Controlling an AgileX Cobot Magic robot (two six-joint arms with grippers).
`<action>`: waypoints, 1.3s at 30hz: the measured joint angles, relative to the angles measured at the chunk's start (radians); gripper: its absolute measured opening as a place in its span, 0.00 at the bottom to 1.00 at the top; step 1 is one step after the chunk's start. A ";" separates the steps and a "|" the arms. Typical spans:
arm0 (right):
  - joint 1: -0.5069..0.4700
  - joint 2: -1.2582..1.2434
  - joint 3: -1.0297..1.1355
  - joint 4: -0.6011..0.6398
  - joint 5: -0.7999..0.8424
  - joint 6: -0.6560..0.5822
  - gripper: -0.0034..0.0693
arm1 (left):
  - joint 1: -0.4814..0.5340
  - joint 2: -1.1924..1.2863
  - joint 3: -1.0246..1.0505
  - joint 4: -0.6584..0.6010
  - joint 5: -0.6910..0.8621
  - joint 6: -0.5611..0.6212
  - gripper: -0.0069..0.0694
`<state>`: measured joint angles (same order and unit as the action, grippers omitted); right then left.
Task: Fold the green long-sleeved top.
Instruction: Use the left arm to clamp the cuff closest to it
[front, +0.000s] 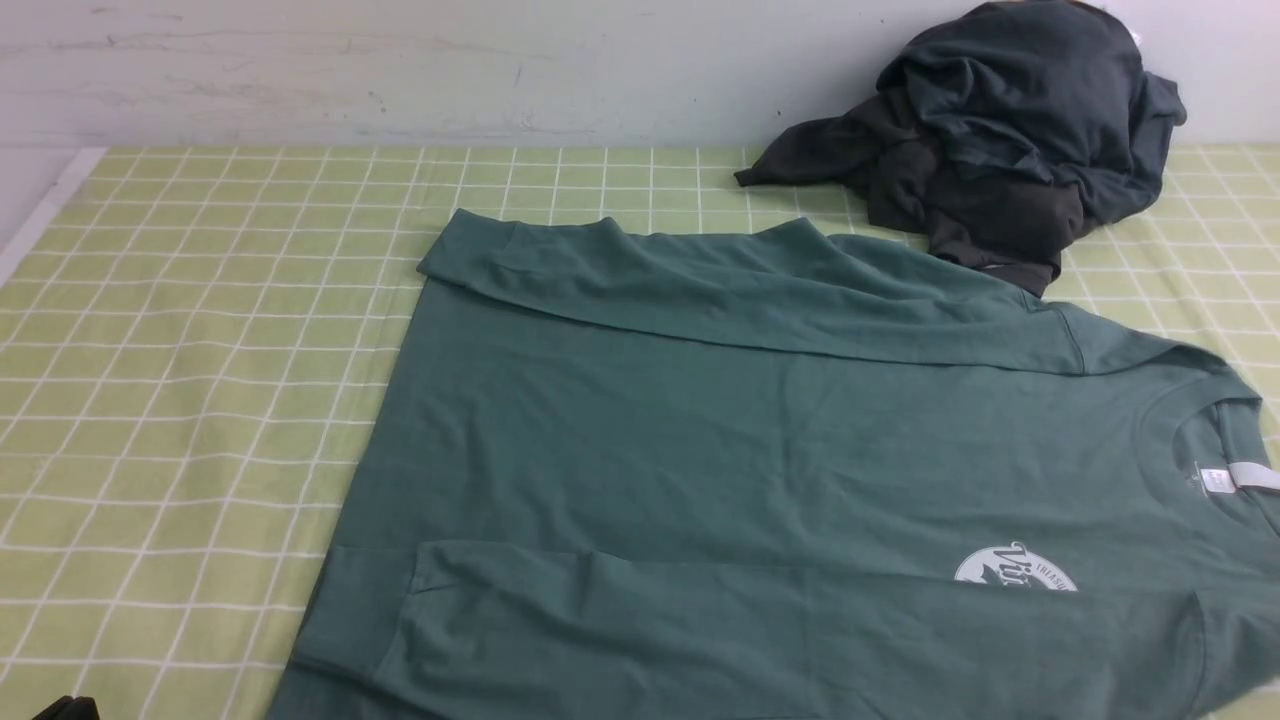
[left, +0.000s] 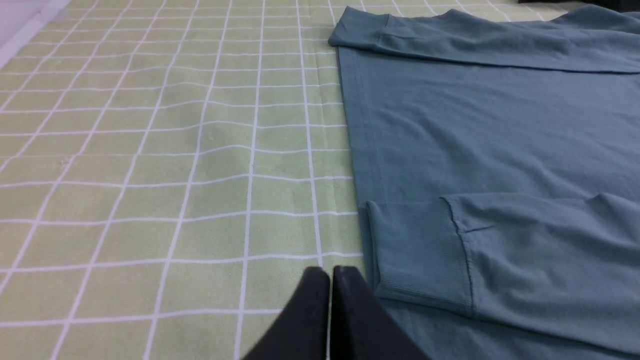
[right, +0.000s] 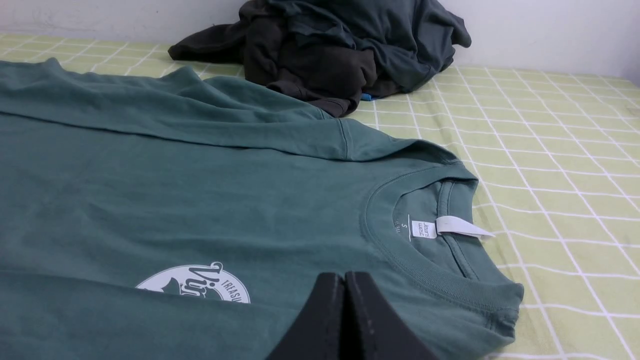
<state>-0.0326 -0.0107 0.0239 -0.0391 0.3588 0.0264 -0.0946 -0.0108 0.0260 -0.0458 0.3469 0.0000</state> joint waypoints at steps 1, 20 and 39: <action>0.000 0.000 0.000 0.000 0.000 0.000 0.03 | 0.000 0.000 0.000 0.001 0.000 0.000 0.09; 0.000 0.000 0.002 -0.034 -0.145 0.000 0.03 | 0.000 0.000 0.003 0.087 -0.223 0.000 0.09; 0.000 0.043 -0.213 -0.028 -0.653 0.172 0.03 | 0.000 0.205 -0.397 0.158 -0.557 -0.301 0.09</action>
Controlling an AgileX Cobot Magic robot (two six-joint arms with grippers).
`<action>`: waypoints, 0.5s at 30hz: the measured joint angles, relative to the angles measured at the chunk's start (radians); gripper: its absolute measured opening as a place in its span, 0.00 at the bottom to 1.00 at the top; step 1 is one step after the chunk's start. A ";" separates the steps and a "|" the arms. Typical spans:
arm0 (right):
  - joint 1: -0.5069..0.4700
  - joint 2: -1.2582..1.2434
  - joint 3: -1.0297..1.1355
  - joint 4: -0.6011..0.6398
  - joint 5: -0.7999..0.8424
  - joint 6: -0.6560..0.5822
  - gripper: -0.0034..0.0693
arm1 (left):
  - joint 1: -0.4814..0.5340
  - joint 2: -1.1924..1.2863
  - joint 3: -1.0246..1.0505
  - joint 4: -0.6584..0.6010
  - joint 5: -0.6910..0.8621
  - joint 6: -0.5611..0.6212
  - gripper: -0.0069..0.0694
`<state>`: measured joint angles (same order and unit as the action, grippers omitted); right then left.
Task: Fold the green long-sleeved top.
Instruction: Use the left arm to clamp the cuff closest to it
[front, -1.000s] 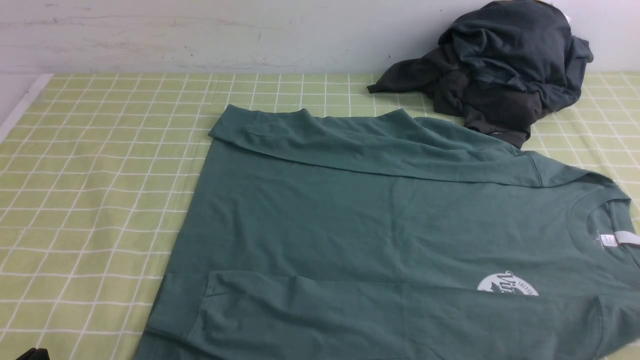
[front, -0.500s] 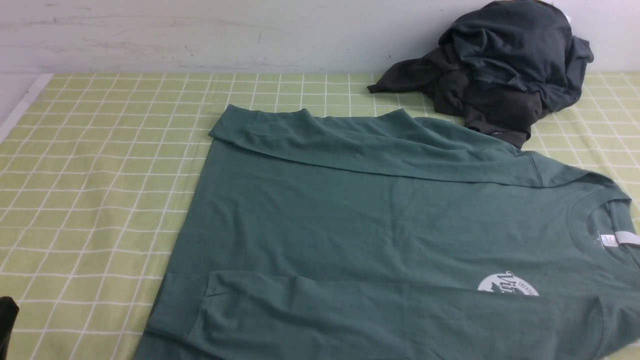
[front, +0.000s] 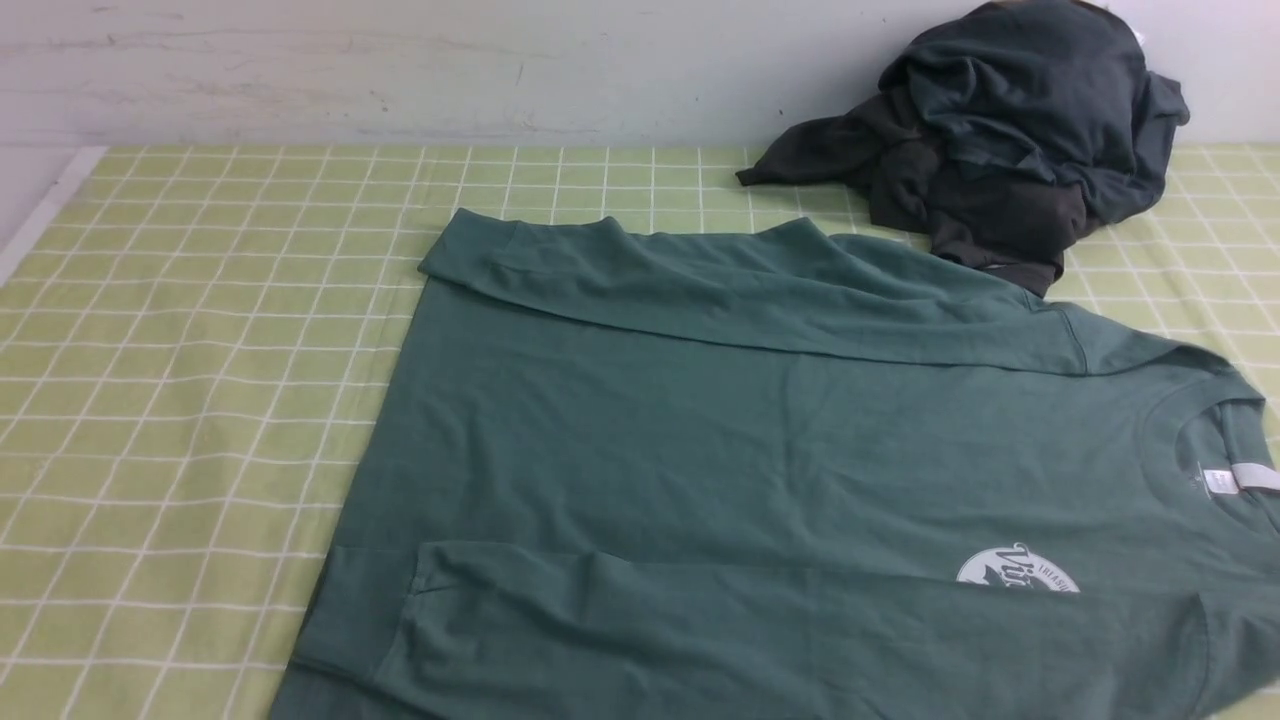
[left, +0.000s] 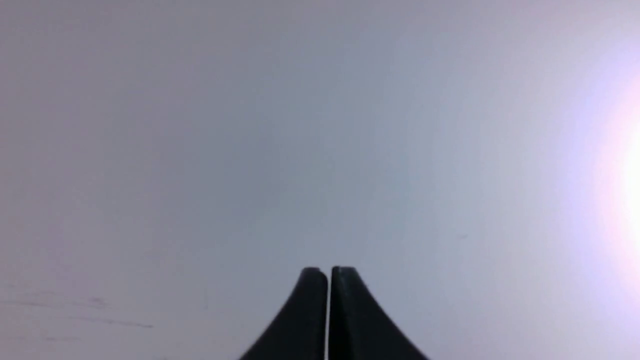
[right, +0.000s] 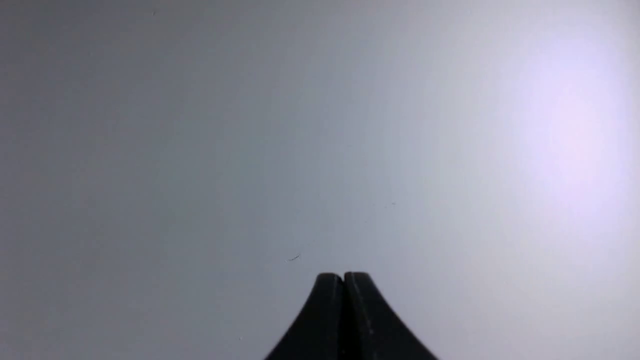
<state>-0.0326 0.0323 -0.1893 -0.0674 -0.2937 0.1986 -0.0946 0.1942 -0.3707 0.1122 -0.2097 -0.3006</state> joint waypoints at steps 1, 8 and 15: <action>0.000 0.036 -0.069 -0.015 0.072 -0.007 0.03 | 0.000 0.079 -0.096 0.026 0.087 -0.001 0.09; 0.001 0.413 -0.373 -0.079 0.644 -0.033 0.03 | -0.003 0.523 -0.362 0.070 0.461 -0.009 0.09; 0.085 0.759 -0.397 0.116 1.062 -0.185 0.03 | -0.074 0.904 -0.374 -0.038 0.744 0.007 0.09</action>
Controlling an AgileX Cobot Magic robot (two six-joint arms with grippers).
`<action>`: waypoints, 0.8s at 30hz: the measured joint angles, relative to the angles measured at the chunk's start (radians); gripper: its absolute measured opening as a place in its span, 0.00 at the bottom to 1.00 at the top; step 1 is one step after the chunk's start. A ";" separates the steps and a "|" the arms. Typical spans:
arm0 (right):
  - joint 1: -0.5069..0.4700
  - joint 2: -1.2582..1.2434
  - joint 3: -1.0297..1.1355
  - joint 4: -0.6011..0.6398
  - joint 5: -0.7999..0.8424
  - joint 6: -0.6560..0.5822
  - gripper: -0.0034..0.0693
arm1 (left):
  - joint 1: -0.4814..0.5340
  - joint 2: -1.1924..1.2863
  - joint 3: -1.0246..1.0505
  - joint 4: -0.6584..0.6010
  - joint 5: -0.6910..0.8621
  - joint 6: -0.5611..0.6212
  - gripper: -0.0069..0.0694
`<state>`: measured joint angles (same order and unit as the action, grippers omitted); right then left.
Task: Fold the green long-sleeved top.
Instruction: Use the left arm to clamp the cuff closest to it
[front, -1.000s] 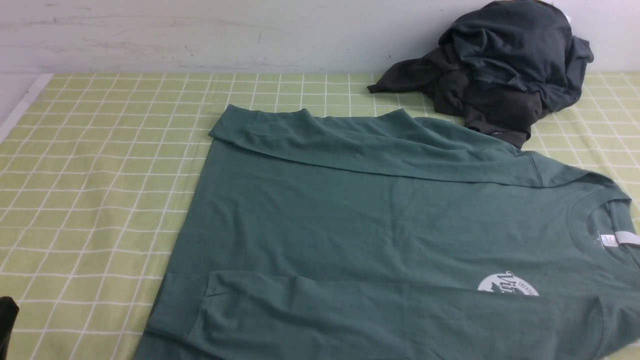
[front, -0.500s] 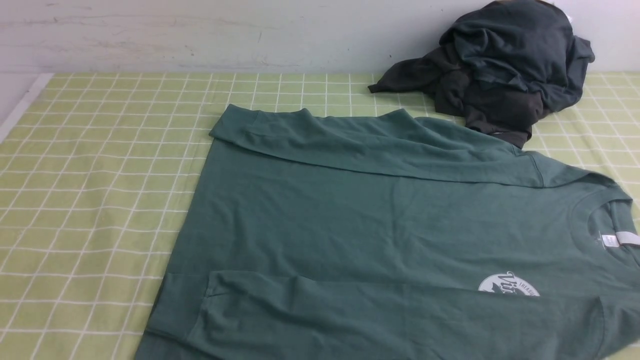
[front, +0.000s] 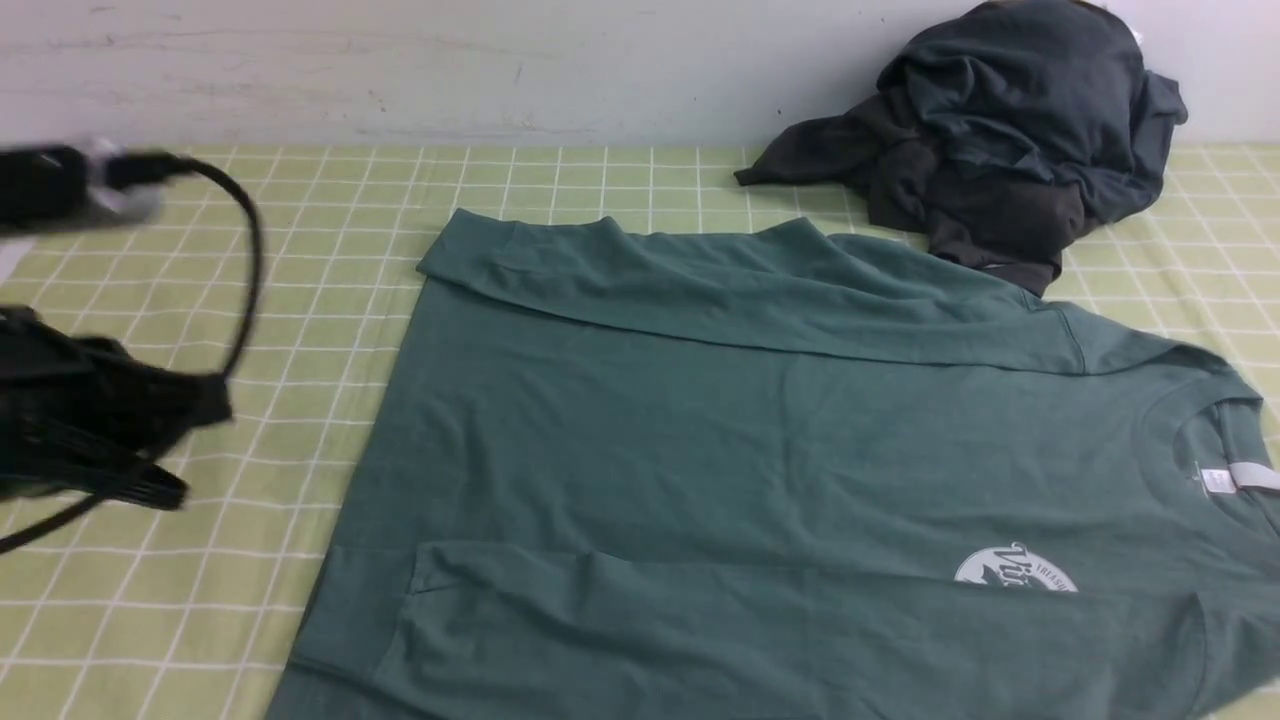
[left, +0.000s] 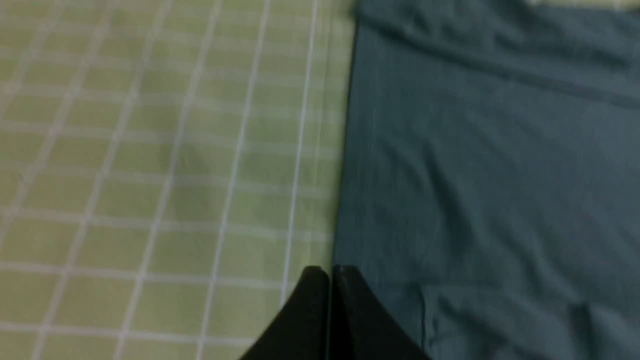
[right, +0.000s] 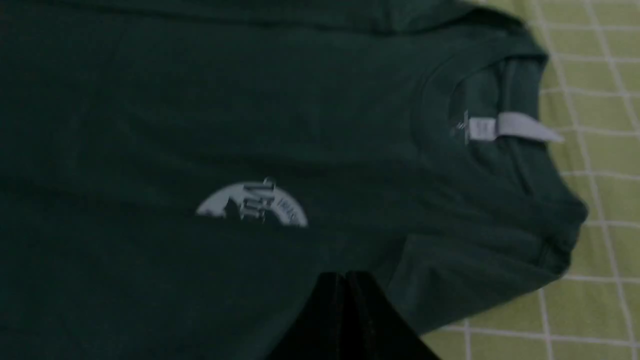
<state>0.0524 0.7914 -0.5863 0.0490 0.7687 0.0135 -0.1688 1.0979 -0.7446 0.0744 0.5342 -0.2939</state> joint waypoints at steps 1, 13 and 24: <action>0.008 0.009 0.000 0.012 0.003 -0.014 0.03 | -0.003 0.022 0.000 -0.008 0.002 0.006 0.09; 0.235 0.214 -0.005 0.175 -0.157 -0.337 0.03 | -0.034 0.486 -0.145 -0.119 0.007 0.263 0.47; 0.236 0.215 -0.005 0.181 -0.178 -0.342 0.03 | -0.035 0.675 -0.213 -0.123 -0.011 0.330 0.34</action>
<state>0.2886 1.0067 -0.5913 0.2302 0.5904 -0.3289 -0.2035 1.7731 -0.9574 -0.0490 0.5235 0.0365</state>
